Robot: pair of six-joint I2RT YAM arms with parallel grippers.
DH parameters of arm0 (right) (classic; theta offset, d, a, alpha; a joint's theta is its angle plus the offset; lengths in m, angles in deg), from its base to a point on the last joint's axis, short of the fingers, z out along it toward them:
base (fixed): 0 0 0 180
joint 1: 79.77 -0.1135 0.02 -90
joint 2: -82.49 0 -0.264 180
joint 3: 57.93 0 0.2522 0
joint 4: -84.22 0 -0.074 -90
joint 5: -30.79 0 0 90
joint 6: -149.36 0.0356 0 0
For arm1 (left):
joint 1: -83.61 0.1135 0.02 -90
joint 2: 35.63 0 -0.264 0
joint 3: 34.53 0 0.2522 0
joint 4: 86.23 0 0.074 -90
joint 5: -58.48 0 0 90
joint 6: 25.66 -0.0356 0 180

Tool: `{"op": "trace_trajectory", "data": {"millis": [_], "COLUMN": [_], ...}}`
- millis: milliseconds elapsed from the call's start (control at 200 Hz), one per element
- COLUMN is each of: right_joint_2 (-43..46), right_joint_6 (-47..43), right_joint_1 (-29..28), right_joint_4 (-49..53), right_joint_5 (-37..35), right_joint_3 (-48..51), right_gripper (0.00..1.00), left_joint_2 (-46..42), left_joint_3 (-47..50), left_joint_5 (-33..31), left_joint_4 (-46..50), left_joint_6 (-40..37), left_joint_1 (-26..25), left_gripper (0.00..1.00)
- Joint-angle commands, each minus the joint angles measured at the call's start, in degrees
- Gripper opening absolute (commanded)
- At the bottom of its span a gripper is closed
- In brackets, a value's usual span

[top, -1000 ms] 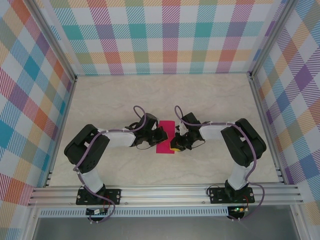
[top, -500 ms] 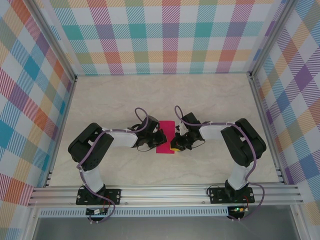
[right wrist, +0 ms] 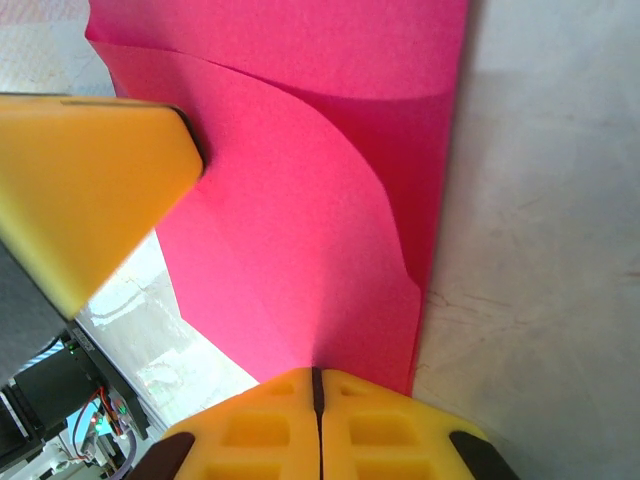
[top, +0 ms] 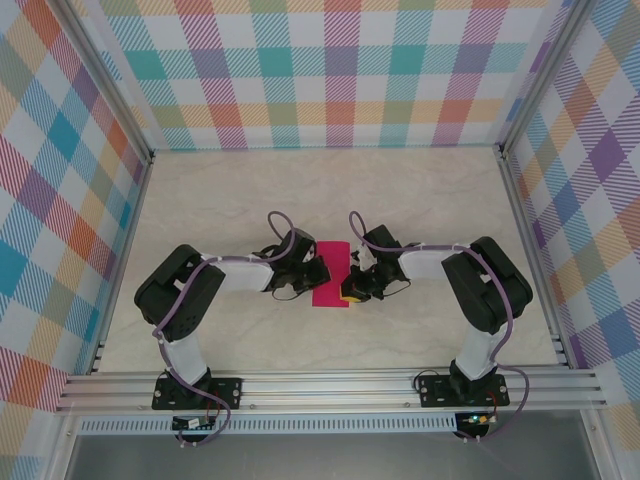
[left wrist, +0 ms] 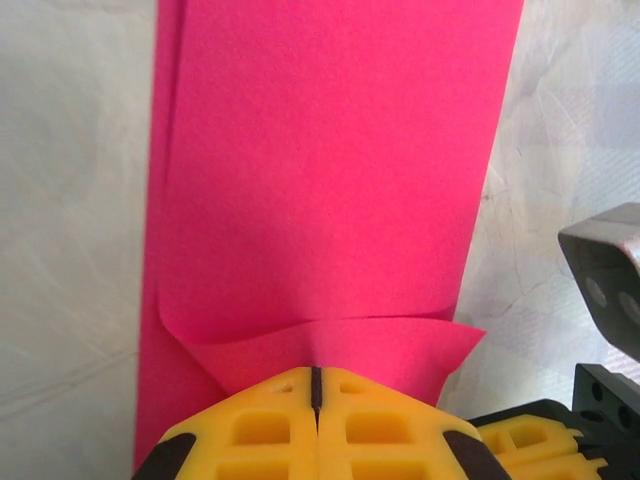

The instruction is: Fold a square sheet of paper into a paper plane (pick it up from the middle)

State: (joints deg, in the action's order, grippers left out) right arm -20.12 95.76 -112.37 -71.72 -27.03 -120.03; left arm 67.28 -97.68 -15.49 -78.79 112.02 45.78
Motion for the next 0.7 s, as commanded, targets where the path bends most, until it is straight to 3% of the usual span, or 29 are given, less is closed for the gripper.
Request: {"op": "trace_trajectory", "data": {"millis": [0,695], "right_joint_2": [-3.82,-3.56], "right_joint_6": [-1.07,-0.88], "right_joint_1": [-0.14,-0.19], "right_joint_4": [4.9,3.42], "right_joint_5": [-6.44,-4.86], "right_joint_3": [2.87,3.22], "right_gripper": [0.06,0.06], "left_joint_2": [0.13,0.41], "left_joint_3": [0.72,0.75], "left_joint_5": [-3.93,-0.49], "left_joint_4": [1.42,0.83], "left_joint_6": [-1.8,-5.83], "left_joint_1": [3.16,9.13], "left_gripper": [0.0,0.0]}}
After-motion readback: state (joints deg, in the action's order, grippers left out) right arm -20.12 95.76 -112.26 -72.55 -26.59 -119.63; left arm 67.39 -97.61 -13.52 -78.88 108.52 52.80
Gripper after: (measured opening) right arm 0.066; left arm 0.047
